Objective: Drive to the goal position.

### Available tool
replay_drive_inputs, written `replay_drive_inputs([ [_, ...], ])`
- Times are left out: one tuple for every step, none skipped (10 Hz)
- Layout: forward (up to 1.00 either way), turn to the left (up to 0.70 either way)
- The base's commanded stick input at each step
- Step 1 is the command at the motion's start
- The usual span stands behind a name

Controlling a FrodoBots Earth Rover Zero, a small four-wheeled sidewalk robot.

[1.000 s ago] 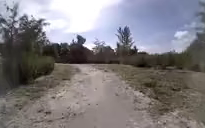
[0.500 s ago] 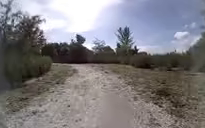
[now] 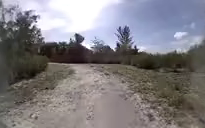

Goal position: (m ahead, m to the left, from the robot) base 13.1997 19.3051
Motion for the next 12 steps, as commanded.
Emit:
replay_drive_inputs([
  [0.85, 0.00],
  [0.85, 0.00],
  [0.85, 0.00],
  [0.85, 0.00],
  [0.85, 0.24],
  [0.85, 0.34],
  [0.85, 0.34],
  [0.85, 0.01],
  [0.85, 0.00],
  [0.85, 0.00],
  [0.85, 0.00],
  [0.85, 0.00],
])
